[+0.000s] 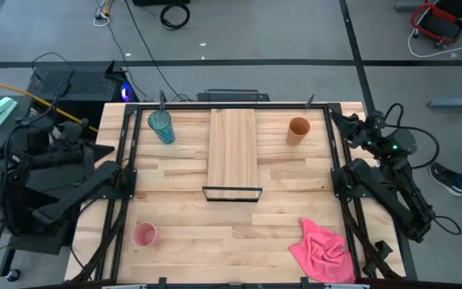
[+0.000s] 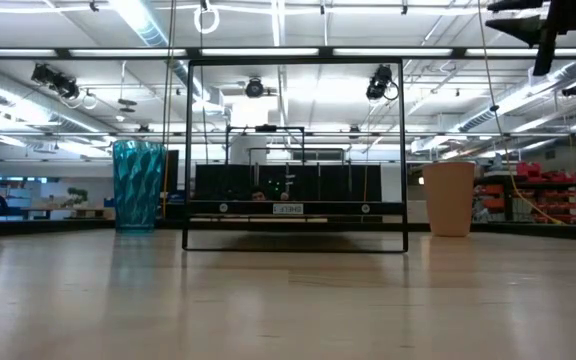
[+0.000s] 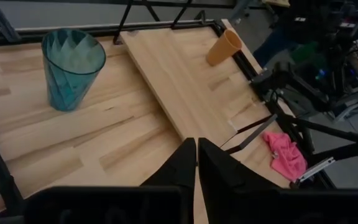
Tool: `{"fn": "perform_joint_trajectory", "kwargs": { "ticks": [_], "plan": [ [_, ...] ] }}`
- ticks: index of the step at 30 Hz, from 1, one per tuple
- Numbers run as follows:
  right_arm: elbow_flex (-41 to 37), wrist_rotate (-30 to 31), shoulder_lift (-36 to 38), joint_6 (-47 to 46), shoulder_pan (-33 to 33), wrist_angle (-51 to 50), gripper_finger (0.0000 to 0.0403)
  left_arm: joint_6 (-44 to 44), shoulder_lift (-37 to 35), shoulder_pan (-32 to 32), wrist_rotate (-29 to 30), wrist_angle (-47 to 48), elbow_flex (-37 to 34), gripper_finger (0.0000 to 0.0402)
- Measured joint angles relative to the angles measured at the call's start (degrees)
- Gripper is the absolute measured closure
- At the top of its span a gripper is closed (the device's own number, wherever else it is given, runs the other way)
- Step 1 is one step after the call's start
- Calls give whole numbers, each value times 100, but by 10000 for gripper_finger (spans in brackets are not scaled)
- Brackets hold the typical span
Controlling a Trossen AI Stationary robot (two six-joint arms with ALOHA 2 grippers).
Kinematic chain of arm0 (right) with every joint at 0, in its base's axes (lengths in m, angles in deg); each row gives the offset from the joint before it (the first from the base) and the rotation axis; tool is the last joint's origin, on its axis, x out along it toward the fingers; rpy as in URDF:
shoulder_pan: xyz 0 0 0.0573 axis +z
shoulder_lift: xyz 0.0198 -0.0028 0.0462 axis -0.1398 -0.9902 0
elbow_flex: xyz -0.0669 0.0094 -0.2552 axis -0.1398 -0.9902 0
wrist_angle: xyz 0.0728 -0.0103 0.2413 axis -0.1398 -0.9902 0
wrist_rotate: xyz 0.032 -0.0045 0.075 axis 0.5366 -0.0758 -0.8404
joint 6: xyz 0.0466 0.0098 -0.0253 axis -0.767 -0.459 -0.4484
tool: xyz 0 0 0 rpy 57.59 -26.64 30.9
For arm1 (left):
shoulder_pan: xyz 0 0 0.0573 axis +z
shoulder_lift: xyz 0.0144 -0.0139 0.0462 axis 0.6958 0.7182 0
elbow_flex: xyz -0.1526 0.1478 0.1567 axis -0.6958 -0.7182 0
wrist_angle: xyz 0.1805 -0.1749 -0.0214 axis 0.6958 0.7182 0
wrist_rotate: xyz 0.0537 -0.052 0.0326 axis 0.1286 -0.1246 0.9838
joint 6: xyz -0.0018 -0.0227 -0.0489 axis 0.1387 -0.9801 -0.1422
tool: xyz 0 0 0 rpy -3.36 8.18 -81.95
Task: Stack small to large cups/mugs on shelf
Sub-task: Put the pink cup on the shelf
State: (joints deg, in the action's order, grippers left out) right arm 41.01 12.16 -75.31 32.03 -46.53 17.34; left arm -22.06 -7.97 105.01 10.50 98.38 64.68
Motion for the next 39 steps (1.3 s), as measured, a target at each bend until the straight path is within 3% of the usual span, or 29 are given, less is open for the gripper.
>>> {"fn": "perform_joint_trajectory", "kwargs": {
  "ticks": [4,10,16,21,32,39],
  "plan": [
    [0,-60,-8,3,0,-31,294,272,18,500,-261,-84,-8,377],
    [0,-194,-343,11,0,609,294,643,17,1514,-1056,-1063,-257,379],
    [23,-620,-1333,-368,0,2253,294,362,17,2285,-2152,-2848,-526,379],
    [598,-1045,-2417,-507,223,3081,294,-53,17,2676,-2731,-4228,-618,382],
    [2487,-1042,-4830,548,1914,3093,294,-1655,1,2666,-3399,-6893,-1908,383],
    [2657,-994,-5335,824,3106,3031,294,-2551,-149,1993,-3241,-8533,-2577,386]
  ]
}}
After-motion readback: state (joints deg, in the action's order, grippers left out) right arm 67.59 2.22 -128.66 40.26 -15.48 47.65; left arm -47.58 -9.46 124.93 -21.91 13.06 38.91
